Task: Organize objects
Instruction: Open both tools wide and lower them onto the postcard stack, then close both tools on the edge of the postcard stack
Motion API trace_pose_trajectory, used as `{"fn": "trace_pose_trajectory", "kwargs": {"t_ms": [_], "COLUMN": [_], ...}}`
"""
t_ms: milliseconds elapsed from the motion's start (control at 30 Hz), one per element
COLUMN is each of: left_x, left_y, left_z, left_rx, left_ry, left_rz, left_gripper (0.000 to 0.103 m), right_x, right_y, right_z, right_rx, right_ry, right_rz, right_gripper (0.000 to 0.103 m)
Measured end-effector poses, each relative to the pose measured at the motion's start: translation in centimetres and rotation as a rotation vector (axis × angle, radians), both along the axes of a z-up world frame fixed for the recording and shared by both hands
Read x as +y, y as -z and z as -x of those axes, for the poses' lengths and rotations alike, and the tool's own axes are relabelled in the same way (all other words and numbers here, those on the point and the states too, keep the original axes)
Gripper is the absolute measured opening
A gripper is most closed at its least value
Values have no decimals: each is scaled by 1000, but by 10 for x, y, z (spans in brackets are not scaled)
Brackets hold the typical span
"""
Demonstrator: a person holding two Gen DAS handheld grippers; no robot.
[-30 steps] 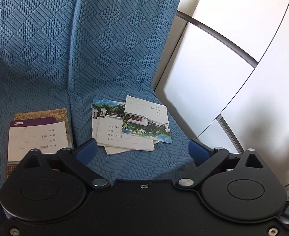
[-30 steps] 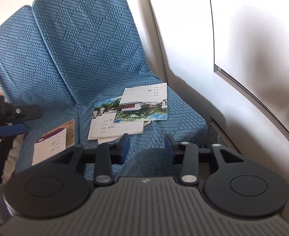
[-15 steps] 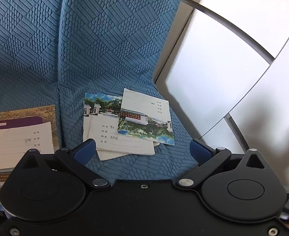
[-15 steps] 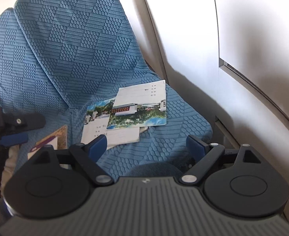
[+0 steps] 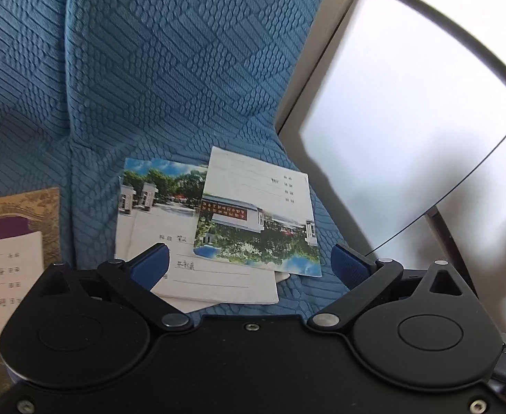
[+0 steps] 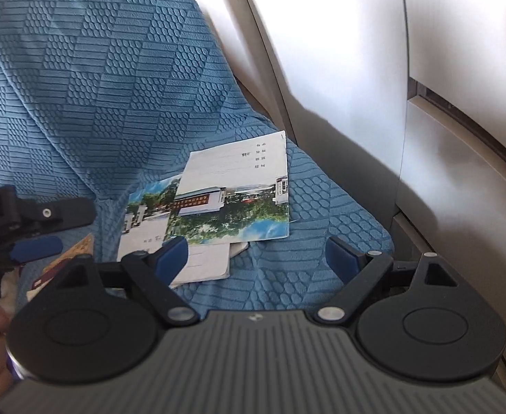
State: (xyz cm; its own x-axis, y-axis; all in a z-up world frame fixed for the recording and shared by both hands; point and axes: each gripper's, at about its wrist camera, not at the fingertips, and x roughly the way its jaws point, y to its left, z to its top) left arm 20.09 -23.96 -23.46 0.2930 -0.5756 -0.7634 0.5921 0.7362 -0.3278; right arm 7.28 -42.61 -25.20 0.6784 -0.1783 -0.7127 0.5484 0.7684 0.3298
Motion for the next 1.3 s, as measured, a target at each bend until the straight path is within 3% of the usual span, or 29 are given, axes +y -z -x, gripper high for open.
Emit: {"fn": "trace_pose_trajectory", "kwargs": {"t_ms": [67, 367, 433, 533, 633, 667, 733, 933, 1300], "left_x": [-10, -34, -36, -40, -46, -48, -52, -61, -60], "left_y": [11, 59, 68, 81, 88, 91, 93, 101, 106], "left_z": [-6, -45, -52, -59, -63, -64, -66, -66, -69], "left_rx": [17, 116, 136, 170, 179, 183, 174, 127, 107], "left_ry": [8, 21, 18, 18, 18, 21, 30, 60, 43], "left_rz": [-9, -29, -32, -34, -28, -27, -37, -79, -58], "left_gripper": [99, 91, 83, 70, 65, 64, 53, 32, 22], "right_x": [-6, -23, -27, -34, -37, -38, -39, -42, -60], "right_y": [7, 38, 45, 50, 53, 55, 60, 59, 66], "right_z": [-9, -51, -59, -68, -77, -80, -84, -82, -74], "right_rx": [12, 83, 109, 118, 130, 142, 160, 150, 75], "right_ry": [-5, -37, -27, -21, -38, -47, -59, -62, -19], "right_rz": [-6, -32, -44, -55, -60, -65, -87, -109, -357], "right_gripper": [87, 65, 56, 56, 55, 53, 41, 38, 40]}}
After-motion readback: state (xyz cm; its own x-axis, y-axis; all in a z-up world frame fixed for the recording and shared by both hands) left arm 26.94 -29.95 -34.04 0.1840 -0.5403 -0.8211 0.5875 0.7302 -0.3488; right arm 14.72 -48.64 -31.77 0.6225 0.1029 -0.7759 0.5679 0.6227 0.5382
